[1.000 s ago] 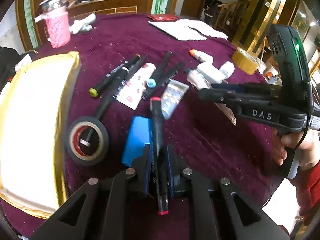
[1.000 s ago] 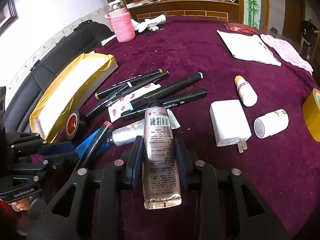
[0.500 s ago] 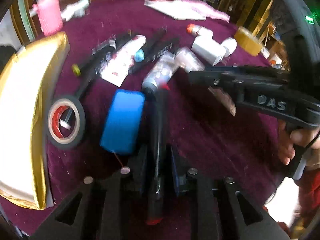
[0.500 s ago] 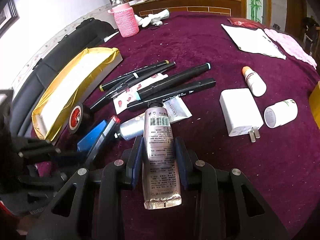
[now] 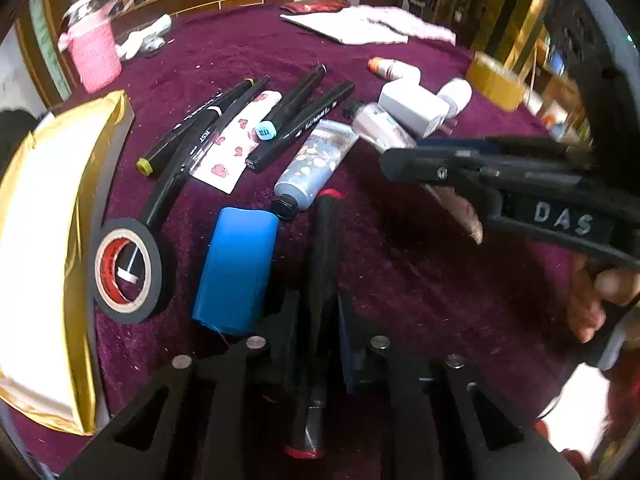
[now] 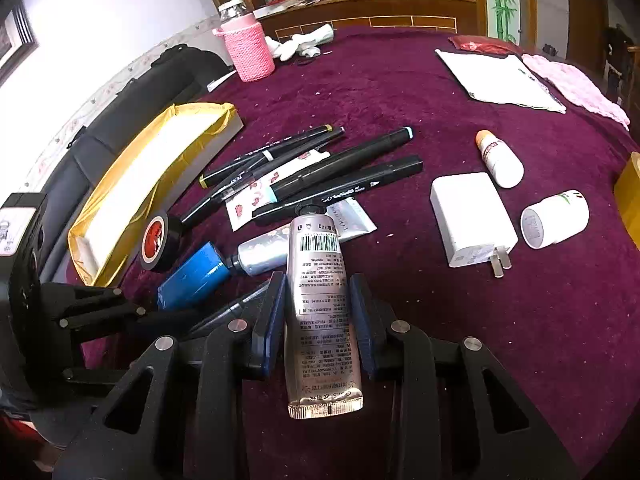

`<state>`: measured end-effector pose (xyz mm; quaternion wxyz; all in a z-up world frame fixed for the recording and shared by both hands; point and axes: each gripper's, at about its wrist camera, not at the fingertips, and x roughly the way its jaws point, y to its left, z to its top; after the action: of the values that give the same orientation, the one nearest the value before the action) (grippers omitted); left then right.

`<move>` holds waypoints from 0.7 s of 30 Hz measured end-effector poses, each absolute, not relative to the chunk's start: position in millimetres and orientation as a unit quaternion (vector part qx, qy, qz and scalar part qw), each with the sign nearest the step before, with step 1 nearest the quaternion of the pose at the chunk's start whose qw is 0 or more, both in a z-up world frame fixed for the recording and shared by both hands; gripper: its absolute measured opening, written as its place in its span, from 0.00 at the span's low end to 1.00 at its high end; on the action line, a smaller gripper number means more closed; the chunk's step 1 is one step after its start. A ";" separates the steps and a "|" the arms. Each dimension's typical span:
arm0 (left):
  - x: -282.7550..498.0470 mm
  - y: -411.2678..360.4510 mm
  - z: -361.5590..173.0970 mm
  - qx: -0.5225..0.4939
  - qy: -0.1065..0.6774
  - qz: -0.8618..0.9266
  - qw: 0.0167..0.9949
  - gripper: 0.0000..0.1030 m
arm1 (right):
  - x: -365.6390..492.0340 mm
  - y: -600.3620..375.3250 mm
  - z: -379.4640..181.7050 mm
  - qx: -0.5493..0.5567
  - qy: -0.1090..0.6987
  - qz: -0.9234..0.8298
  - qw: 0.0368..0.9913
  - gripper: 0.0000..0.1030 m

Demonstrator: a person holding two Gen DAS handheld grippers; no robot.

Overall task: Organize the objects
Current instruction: 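Carry the black marker and beige tube with both tools over the white tray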

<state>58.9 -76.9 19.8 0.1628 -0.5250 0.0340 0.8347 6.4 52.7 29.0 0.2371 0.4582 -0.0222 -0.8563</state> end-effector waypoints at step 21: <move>91.4 -123.9 67.8 -0.474 -0.036 0.864 0.166 0.14 | 16.6 50.1 38.2 0.447 -0.023 -0.862 0.237 0.31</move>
<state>91.4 -123.9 67.8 0.1655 -0.4739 -0.0358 0.8641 16.6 50.1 38.2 0.2373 0.4473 -0.0232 -0.8620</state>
